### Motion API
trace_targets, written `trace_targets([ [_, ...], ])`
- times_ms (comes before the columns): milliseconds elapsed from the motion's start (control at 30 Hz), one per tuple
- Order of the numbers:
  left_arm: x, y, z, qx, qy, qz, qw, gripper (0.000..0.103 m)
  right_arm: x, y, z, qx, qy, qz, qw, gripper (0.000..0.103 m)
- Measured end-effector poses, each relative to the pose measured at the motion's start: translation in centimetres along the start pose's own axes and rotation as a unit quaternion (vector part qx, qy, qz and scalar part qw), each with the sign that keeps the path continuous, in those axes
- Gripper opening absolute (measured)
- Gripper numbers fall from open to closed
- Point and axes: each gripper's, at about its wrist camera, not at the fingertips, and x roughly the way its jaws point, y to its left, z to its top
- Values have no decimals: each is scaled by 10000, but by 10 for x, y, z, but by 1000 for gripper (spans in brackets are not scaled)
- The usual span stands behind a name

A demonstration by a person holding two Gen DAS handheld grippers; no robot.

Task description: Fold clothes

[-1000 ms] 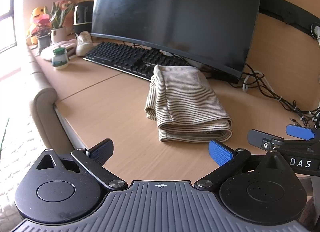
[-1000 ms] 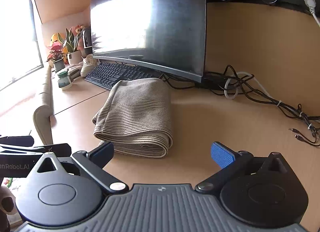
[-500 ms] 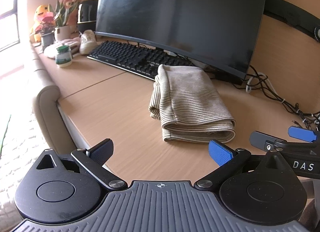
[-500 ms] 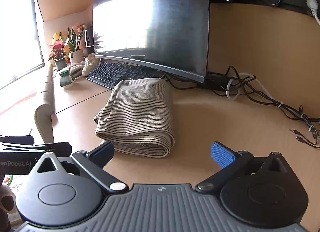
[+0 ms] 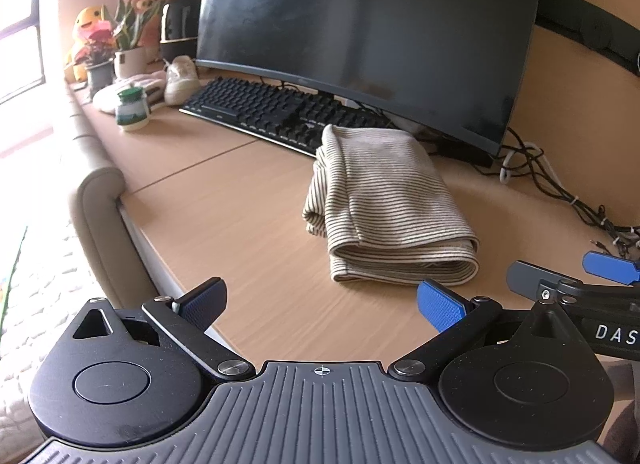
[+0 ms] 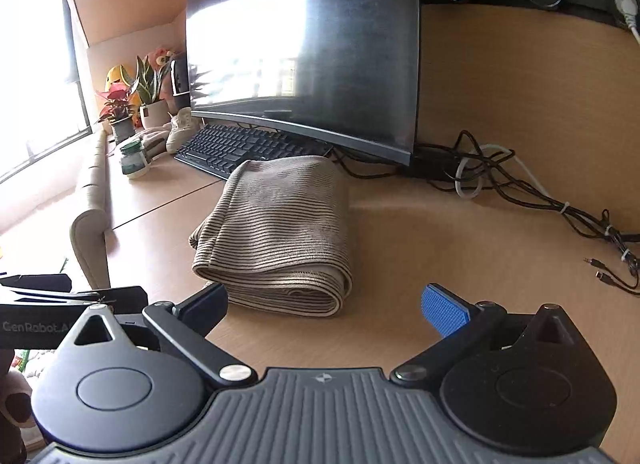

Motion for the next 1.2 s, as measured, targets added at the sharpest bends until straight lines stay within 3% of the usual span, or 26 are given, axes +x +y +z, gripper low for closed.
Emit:
trace_targets([
  [1200,1,-1,-4,-28,91,-29,10000,103,5,-7,-1,74,104,80,9999,103],
])
